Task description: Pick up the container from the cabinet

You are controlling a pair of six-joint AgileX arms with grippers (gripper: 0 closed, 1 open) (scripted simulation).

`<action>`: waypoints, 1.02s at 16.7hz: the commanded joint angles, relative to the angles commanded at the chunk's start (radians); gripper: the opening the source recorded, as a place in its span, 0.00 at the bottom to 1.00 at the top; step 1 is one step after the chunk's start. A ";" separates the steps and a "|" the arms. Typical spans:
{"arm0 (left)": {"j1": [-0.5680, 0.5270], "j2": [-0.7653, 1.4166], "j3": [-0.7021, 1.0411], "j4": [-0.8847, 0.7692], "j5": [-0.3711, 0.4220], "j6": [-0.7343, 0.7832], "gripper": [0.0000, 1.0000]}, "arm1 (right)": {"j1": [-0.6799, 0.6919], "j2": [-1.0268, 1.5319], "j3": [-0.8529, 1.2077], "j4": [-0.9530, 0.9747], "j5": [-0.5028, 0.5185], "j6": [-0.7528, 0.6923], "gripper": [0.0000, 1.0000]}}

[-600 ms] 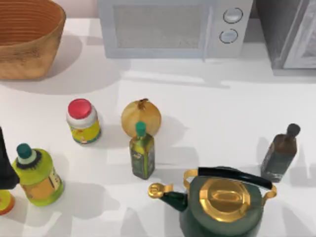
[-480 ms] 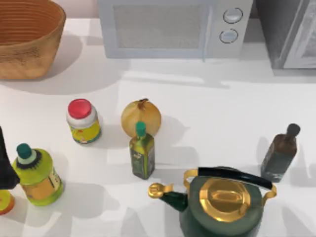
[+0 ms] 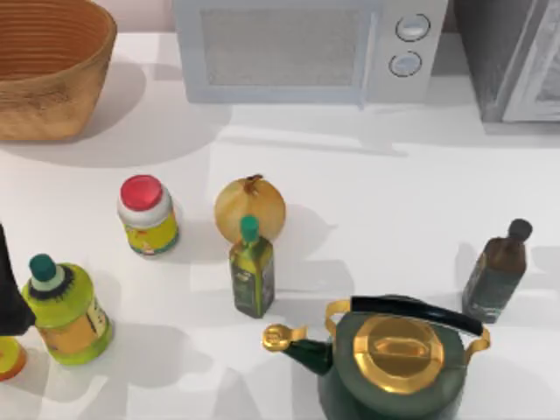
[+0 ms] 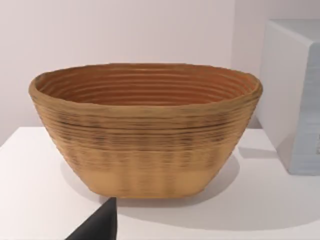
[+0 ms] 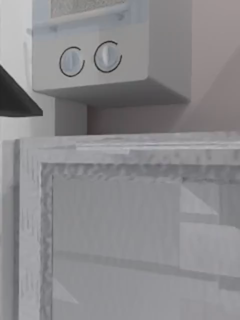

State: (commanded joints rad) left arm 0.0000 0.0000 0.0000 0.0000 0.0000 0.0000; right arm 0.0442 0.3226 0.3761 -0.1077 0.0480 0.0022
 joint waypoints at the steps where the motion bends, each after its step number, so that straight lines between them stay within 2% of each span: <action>1: 0.000 0.000 0.000 0.000 0.000 0.000 1.00 | 0.009 0.066 0.087 -0.020 0.010 0.001 1.00; 11: 0.000 0.000 0.000 0.000 0.000 0.000 1.00 | 0.104 0.760 1.037 -0.230 0.115 0.013 1.00; 14: 0.000 0.000 0.000 0.000 0.000 0.000 1.00 | 0.126 0.906 1.237 -0.277 0.135 0.014 1.00; 17: 0.000 0.000 0.000 0.000 0.000 0.000 1.00 | 0.138 0.989 1.346 -0.304 0.147 0.014 1.00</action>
State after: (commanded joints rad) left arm 0.0000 0.0000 0.0000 0.0000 0.0000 0.0000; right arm 0.1823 1.3115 1.7221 -0.4122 0.1947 0.0158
